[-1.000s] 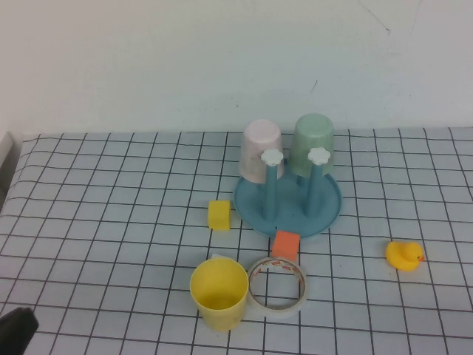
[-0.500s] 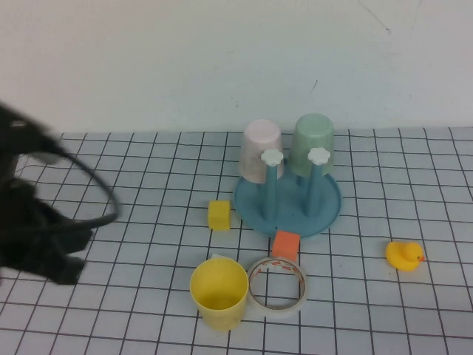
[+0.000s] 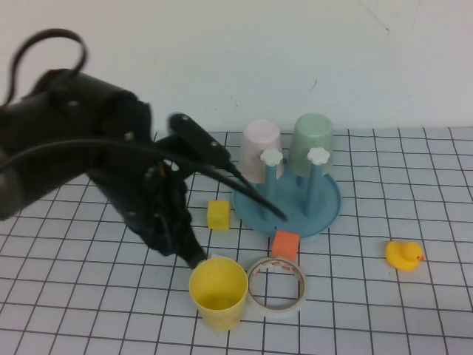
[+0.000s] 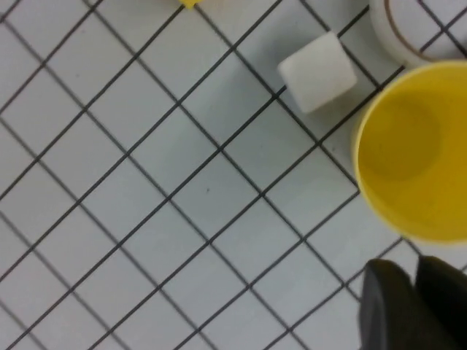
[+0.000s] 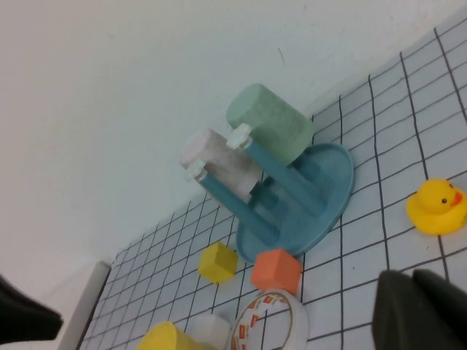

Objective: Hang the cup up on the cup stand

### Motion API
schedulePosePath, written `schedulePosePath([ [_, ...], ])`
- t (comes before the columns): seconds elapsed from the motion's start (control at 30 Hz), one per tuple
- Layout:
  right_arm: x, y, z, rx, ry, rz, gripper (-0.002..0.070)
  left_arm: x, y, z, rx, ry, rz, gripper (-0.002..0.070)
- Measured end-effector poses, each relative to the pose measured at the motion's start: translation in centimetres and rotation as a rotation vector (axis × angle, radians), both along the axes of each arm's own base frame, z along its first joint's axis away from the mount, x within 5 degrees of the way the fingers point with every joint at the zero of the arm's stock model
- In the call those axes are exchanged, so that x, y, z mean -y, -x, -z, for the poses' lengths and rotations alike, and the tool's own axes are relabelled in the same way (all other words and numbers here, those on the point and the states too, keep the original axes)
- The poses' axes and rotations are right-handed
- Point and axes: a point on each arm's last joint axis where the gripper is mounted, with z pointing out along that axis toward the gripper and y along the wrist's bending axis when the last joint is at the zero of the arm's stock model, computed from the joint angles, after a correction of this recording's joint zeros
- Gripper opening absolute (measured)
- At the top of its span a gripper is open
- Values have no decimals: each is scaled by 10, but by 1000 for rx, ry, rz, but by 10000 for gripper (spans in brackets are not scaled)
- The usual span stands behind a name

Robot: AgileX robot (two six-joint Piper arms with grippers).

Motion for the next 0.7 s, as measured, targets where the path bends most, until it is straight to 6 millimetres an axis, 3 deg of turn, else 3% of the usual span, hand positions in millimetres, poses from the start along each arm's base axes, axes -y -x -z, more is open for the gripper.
schedulePosePath([
  [0.07,-1,0,1,-6,1,-10,-1,7,-7,7,-20,7,-9,78],
  [0.13,-1,1,1,-10,1,-16,-1,13,-13,16,-51,15,-16,186],
  [0.27,-2,1,1,-12,5,-22,-1,21,-21,36,-110,17,-28,475],
  [0.33,-2,1,1,-12,5,-22,-1,24,-25,47,-134,13,-41,550],
  [0.5,-2,1,1,-8,21,-27,-1,30,-35,72,-169,5,-81,569],
  [0.7,-2,1,1,-6,27,-28,-1,37,-46,107,-208,-8,-124,465],
])
